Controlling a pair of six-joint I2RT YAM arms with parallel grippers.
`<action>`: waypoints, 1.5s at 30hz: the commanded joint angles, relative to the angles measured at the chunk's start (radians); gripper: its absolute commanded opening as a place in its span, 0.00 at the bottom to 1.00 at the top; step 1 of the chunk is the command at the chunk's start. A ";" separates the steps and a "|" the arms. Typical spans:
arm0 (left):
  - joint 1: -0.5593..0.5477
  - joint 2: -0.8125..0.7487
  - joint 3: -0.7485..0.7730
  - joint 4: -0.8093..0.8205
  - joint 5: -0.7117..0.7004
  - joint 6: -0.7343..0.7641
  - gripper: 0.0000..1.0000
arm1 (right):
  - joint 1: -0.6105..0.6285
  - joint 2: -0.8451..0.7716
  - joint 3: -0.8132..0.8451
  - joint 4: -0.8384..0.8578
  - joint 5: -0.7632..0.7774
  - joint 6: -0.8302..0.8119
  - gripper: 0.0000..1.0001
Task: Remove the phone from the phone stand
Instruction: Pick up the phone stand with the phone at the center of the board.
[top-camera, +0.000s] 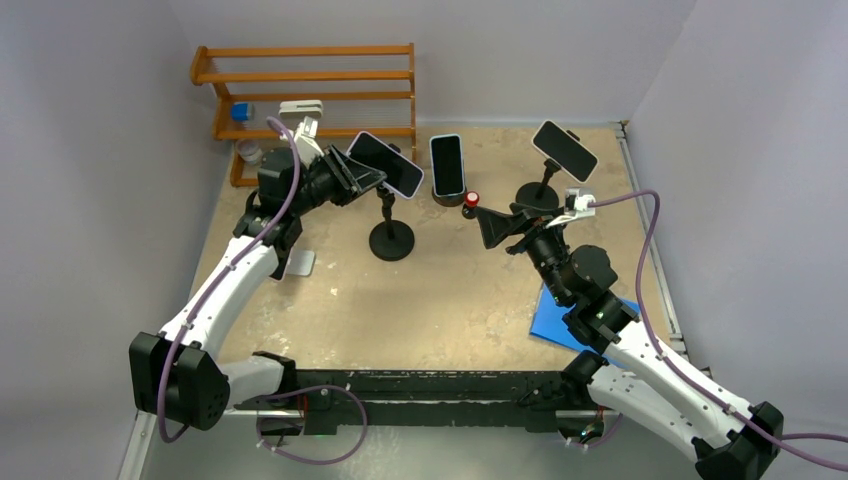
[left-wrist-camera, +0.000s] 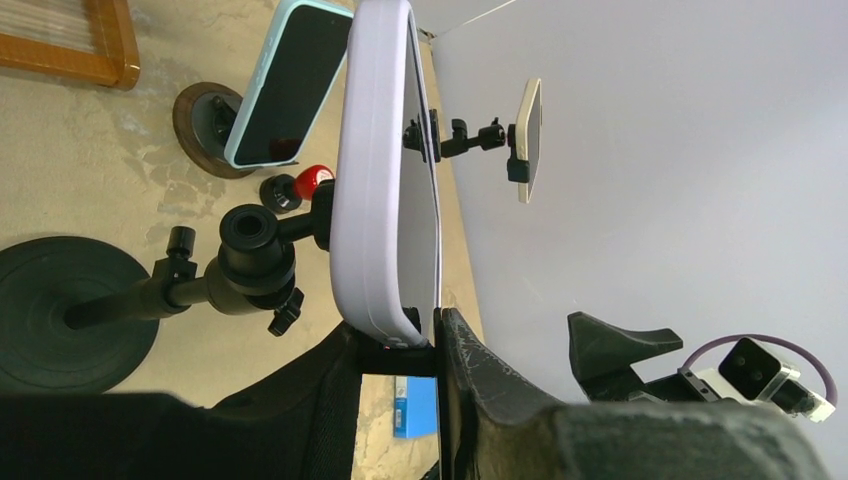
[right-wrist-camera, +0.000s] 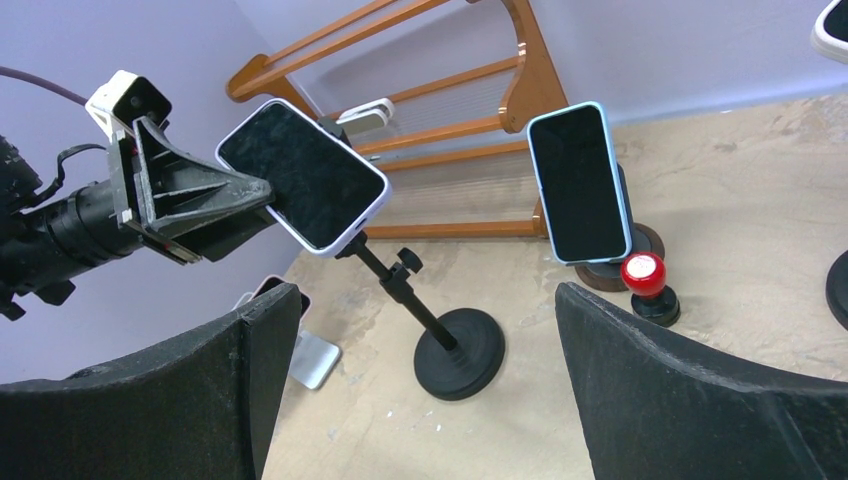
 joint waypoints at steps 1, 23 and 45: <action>0.007 -0.010 0.000 0.064 0.019 0.000 0.14 | 0.006 -0.016 0.004 0.027 0.022 -0.009 0.99; 0.007 -0.073 -0.004 0.194 0.219 -0.010 0.00 | 0.006 -0.037 0.024 0.001 0.050 -0.025 0.99; 0.001 -0.113 -0.043 0.343 0.470 -0.045 0.00 | 0.006 -0.032 0.174 -0.078 0.022 -0.049 0.99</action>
